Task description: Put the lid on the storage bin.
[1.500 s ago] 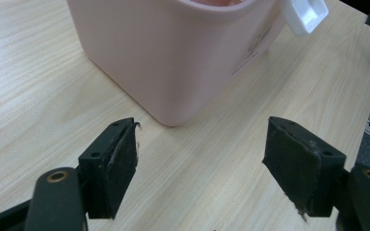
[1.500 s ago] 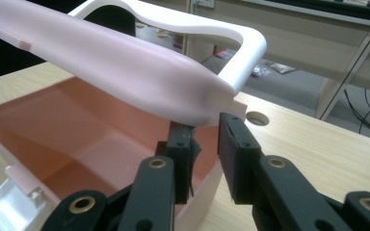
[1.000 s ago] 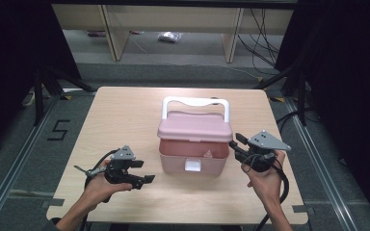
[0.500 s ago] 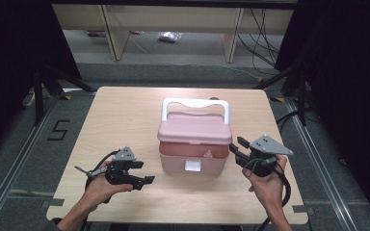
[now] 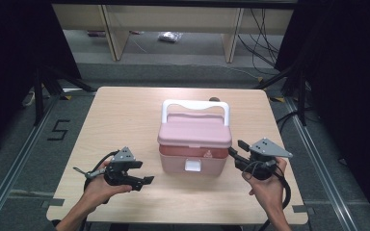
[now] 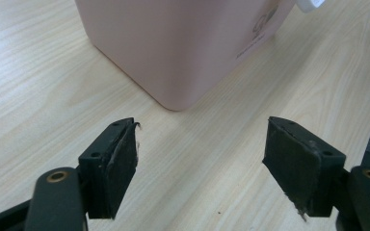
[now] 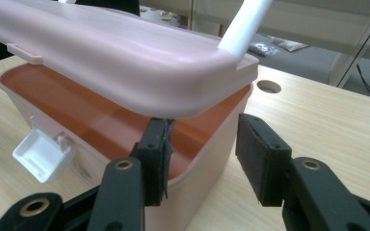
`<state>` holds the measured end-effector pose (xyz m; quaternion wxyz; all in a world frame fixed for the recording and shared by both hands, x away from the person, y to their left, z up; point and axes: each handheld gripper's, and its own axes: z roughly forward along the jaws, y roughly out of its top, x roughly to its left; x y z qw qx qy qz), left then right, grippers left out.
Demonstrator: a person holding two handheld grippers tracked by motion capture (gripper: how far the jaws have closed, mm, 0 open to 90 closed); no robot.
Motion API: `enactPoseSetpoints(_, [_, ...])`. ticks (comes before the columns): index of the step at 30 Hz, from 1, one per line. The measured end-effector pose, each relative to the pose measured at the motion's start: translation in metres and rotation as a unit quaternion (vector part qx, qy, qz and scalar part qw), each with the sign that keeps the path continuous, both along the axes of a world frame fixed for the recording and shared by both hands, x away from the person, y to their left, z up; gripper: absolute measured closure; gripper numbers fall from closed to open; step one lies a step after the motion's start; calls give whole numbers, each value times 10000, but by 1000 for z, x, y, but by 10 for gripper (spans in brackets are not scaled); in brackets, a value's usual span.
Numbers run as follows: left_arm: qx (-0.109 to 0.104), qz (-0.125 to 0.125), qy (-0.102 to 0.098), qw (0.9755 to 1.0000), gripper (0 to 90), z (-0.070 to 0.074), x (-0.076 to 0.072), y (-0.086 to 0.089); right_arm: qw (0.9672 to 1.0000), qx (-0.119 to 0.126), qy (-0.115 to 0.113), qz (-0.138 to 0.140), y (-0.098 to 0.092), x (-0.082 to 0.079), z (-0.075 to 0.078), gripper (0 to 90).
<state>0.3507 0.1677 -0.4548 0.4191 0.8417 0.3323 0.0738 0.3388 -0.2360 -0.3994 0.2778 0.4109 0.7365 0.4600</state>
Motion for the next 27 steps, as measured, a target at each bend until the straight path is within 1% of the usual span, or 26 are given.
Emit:
enactPoseSetpoints(1, [-11, -3, 6, 10000, 269, -1, 0, 0, 10000, -2, -7, 16, -1, 0, 0, 569])
enactPoseSetpoints(2, [-38, 12, 16, 10000, 269, -1, 0, 0, 9999, -31, -113, 15, -1, 1, -1, 569])
enactPoseSetpoints(3, [-66, 76, 49, 9999, 269, -2, -1, 0, 10000, 38, -14, 18, 0, 0, -1, 569])
enactPoseSetpoints(4, [-35, 42, 56, 10000, 269, -2, -1, 1, 9999, 107, 59, 25, 0, -1, -2, 569])
enactPoseSetpoints(5, [-36, 38, 55, 10000, 269, -3, -1, 0, 9999, -48, -111, 48, -2, 0, -2, 569])
enactPoseSetpoints(6, [-43, 26, 46, 10000, 269, -3, -1, -1, 9999, -95, -92, 82, -4, -1, -1, 569])
enactPoseSetpoints(7, [11, -49, 30, 10000, 269, -3, 0, -1, 10000, 25, 53, 51, -2, -3, -2, 567])
enactPoseSetpoints(8, [-62, 24, 36, 10000, 269, -4, -1, -3, 10000, -24, -14, 83, -3, -2, -3, 565])
enactPoseSetpoints(9, [-30, -7, 63, 10000, 270, -4, -1, -3, 9999, 58, 79, 39, -2, -3, -4, 566])
enactPoseSetpoints(10, [53, -49, 56, 10000, 270, -4, 0, -3, 9999, 16, 68, 79, -3, -3, -6, 564])
enactPoseSetpoints(11, [-47, 10, 90, 9999, 269, -6, -1, -5, 10000, -35, 18, 67, -3, -3, -7, 561])
enactPoseSetpoints(13, [42, -63, 70, 9999, 269, -6, 0, -3, 10000, 23, 63, 45, -3, -2, -11, 558])
enactPoseSetpoints(14, [56, -82, 62, 9999, 269, -6, 0, -3, 9999, -93, 58, 80, -5, -2, -10, 558])
enactPoseSetpoints(16, [-22, -16, 69, 10000, 269, -7, 0, -4, 9998, -46, 135, 103, -5, -2, -12, 557])
enactPoseSetpoints(17, [-18, -20, 69, 10000, 269, -7, 0, -4, 9999, -65, 98, 80, -6, -1, -12, 556])
enactPoseSetpoints(18, [59, -68, 85, 9999, 269, -7, 0, -3, 9999, -49, 106, 86, -6, -1, -12, 554])
enactPoseSetpoints(19, [-19, 9, 93, 10000, 269, -8, -1, -5, 9998, -26, 174, 101, -6, -1, -12, 551])
enactPoseSetpoints(20, [-40, -20, 97, 9999, 270, -8, -1, -5, 9997, 80, 220, 108, -6, -2, -13, 548])
enactPoseSetpoints(21, [-10, -62, 86, 9999, 269, -9, 0, -5, 9997, 63, 226, 112, -7, -2, -13, 546])
enactPoseSetpoints(23, [19, -47, 89, 9999, 269, -9, 0, -5, 9998, -63, 147, 77, -8, -1, -14, 542])
enactPoseSetpoints(24, [18, -41, 101, 9999, 270, -9, 0, -5, 9998, -2, 188, 51, -8, -2, -15, 538])
enactPoseSetpoints(25, [11, -30, 114, 9999, 270, -9, 0, -6, 9997, -45, 219, 76, -8, -1, -17, 536])
enactPoseSetpoints(26, [12, -47, 117, 9999, 270, -9, 0, -6, 9999, 25, 155, 45, -8, -1, -19, 534])
enactPoseSetpoints(27, [2, -42, 121, 9999, 270, -10, -1, -8, 9997, -85, 219, 77, -10, -1, -18, 531])
